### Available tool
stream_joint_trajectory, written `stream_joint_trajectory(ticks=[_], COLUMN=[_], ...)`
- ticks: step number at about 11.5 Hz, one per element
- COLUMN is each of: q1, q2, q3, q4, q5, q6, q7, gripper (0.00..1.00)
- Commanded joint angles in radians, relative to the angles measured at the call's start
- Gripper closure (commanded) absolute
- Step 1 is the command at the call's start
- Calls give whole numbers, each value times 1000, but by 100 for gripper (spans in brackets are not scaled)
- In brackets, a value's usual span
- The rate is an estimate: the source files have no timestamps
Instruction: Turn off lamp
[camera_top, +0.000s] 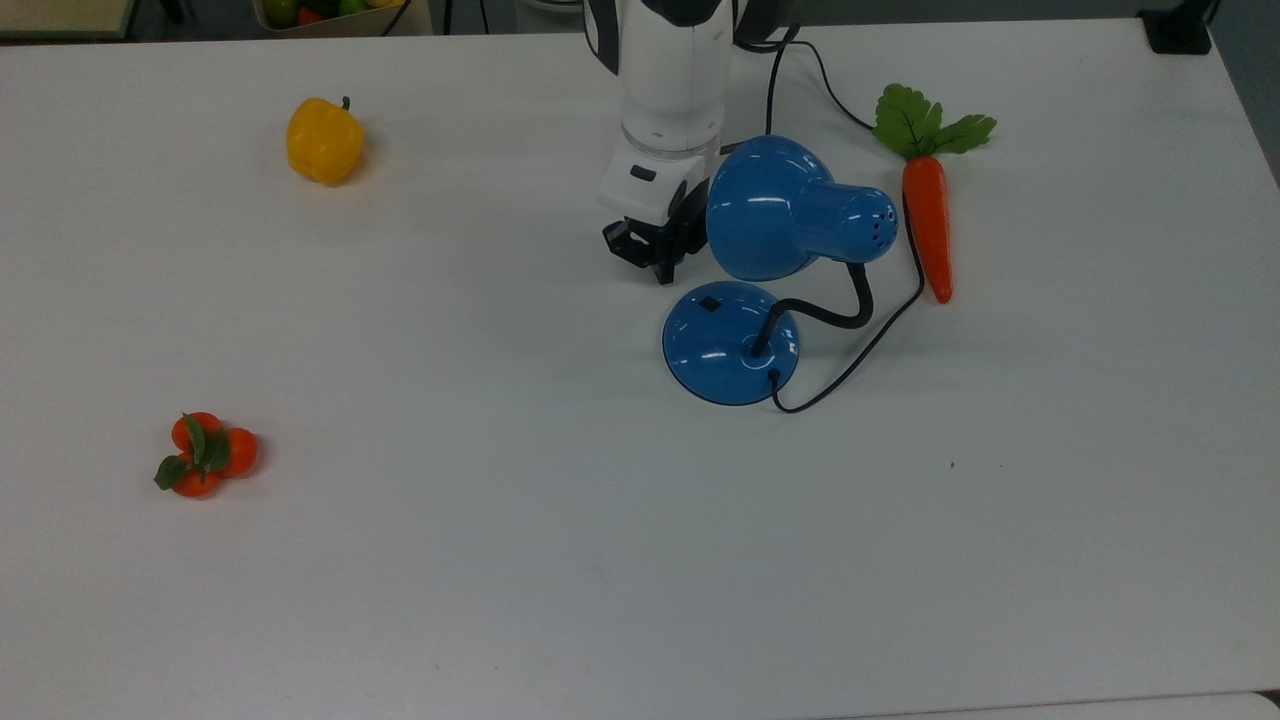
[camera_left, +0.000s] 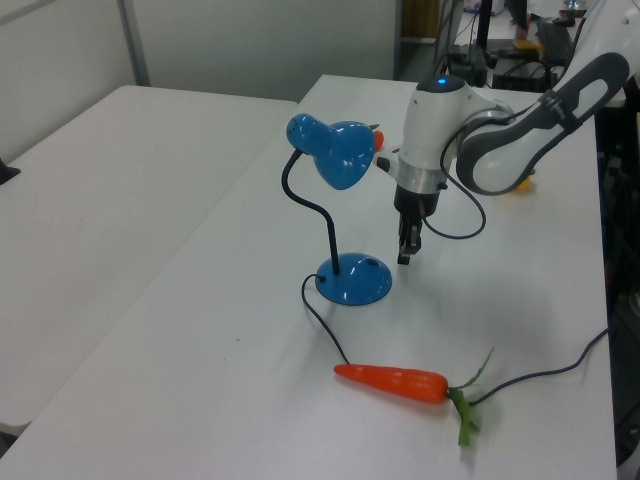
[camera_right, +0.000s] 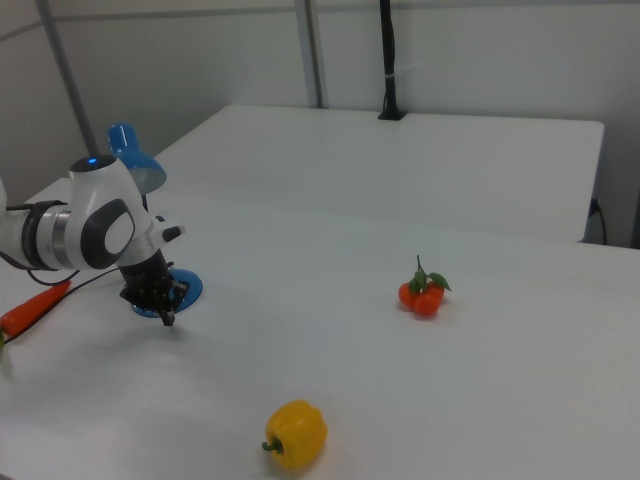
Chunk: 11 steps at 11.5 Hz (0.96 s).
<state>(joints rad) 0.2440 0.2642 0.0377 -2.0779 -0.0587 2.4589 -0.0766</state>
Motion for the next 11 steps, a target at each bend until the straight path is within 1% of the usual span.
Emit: stream_joint_trajectory(ticks=[1, 3, 5, 6, 7, 8, 11], q1=[-63, -123, -184, -202, -225, -242, -246], q2=[-42, -63, -72, -80, -95, -121, -200], q3=[-7, -9, -10, -10, -10, -10, -15], q4=[94, 165, 287, 345, 401, 432, 441], q5=[-3, -7, -13, -30, -32, -30, -32], q6=[-260, -392, -585, -663, -720, -762, -782], q7=[46, 32, 32, 32, 32, 32, 37], gripper=[100, 100, 100, 100, 100, 100, 97])
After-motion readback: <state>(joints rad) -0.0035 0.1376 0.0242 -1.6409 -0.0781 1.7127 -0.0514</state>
